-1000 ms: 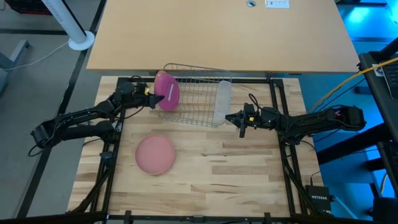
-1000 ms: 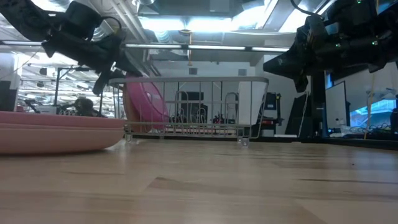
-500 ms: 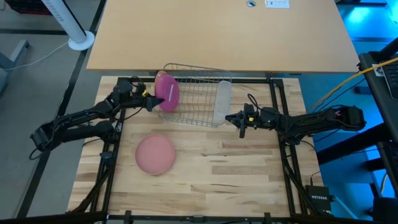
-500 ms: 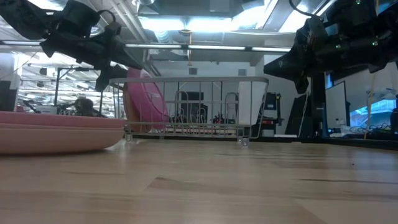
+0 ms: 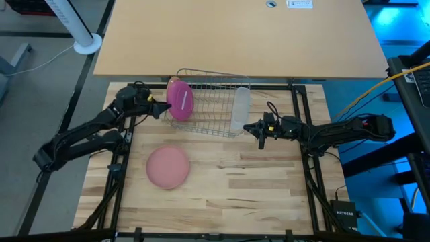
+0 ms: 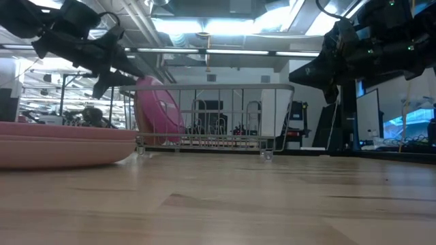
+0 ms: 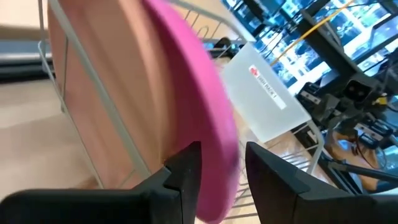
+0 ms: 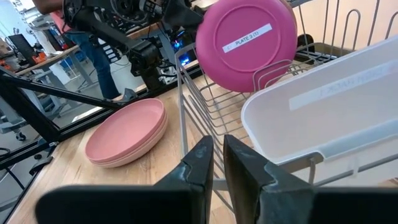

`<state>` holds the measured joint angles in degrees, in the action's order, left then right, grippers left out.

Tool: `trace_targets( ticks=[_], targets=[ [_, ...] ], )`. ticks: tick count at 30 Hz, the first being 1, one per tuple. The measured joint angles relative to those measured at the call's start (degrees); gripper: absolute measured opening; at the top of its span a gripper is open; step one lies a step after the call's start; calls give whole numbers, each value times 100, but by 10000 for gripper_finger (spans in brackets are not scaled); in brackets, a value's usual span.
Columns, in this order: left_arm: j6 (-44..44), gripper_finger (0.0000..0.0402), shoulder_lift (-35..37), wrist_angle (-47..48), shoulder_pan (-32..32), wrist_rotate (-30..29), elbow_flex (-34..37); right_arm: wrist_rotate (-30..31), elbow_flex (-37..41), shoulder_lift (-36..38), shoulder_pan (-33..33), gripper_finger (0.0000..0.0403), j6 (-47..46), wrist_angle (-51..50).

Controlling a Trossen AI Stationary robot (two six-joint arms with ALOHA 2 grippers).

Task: Sort dishes
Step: Put the dark pink plate into the dish rack, then put the pink plate into the dish rack

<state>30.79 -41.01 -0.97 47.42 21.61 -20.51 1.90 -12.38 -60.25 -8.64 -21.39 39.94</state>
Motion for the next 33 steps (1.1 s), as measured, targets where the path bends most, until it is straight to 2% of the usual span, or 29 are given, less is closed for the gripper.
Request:
trace_targets(
  ticks=[17,20,23,27,30,33],
  targets=[
    [-331,116,1351,564,2,8,0,-1,0,0,0,44,0,-111],
    [-249,116,1647,549,0,169,0,-1,0,0,0,44,0,-106],
    [-74,116,1942,546,-81,740,0,-4,0,0,0,44,1,-105],
    [432,116,2261,523,-699,1816,-2,-190,0,0,0,44,2,-82],
    [624,116,2466,501,-1444,1822,-3,-356,0,0,2,44,3,-64],
    [599,116,2559,457,-2202,1470,-4,-464,0,0,2,44,4,41]
  ],
)
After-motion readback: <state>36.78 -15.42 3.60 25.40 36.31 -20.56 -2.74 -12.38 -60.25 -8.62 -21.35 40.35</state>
